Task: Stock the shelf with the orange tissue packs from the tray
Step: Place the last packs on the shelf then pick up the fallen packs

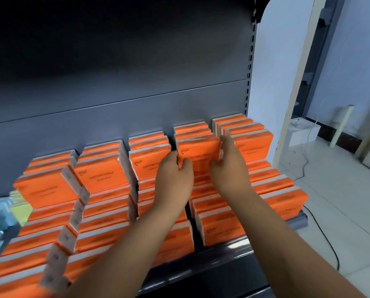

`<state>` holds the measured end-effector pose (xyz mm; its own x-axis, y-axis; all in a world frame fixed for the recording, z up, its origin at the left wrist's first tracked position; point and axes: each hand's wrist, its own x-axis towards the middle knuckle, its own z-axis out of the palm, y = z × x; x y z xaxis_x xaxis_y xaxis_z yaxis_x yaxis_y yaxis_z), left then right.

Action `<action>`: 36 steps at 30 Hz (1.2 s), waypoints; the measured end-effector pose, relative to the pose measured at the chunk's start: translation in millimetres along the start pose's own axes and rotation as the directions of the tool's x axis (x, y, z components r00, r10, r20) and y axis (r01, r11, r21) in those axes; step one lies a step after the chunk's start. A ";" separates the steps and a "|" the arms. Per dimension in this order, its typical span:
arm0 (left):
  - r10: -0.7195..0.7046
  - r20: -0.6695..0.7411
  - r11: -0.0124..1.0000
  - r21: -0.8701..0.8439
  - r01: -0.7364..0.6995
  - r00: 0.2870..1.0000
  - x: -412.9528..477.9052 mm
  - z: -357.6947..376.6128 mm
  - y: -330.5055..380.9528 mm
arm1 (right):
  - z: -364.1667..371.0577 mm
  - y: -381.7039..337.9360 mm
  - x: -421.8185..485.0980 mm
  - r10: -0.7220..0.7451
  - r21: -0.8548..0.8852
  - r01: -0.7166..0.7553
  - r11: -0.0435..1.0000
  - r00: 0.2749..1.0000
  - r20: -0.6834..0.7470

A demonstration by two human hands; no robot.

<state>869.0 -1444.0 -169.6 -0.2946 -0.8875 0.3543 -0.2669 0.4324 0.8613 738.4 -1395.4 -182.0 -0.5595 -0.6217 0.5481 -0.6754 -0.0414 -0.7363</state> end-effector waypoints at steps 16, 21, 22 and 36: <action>0.062 0.057 0.985 0.160 -0.070 0.996 7.8 -0.3 -20.7 | 19.9 -12.8 -17.9 0.116 -0.188 -0.117 0.975 0.993 -0.016; 0.120 0.121 0.975 0.173 -0.140 0.985 3.5 -0.2 -21.9 | 20.7 -11.4 -18.4 0.110 -0.177 -0.118 0.977 0.992 -0.057; 0.116 0.141 0.978 0.156 -0.138 0.983 2.6 -0.1 -22.5 | 19.7 -9.8 -18.7 0.111 -0.174 -0.117 0.978 0.993 -0.048; 0.074 0.171 0.993 0.080 -0.089 0.982 0.2 1.7 -26.6 | 6.7 0.4 -16.8 0.156 -0.235 -0.129 0.963 0.983 0.099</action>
<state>874.4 -1455.4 -193.1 -0.4662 -0.8127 0.3495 -0.3122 0.5208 0.7945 750.7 -1390.2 -194.2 -0.6078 -0.6948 0.3844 -0.6911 0.2244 -0.6871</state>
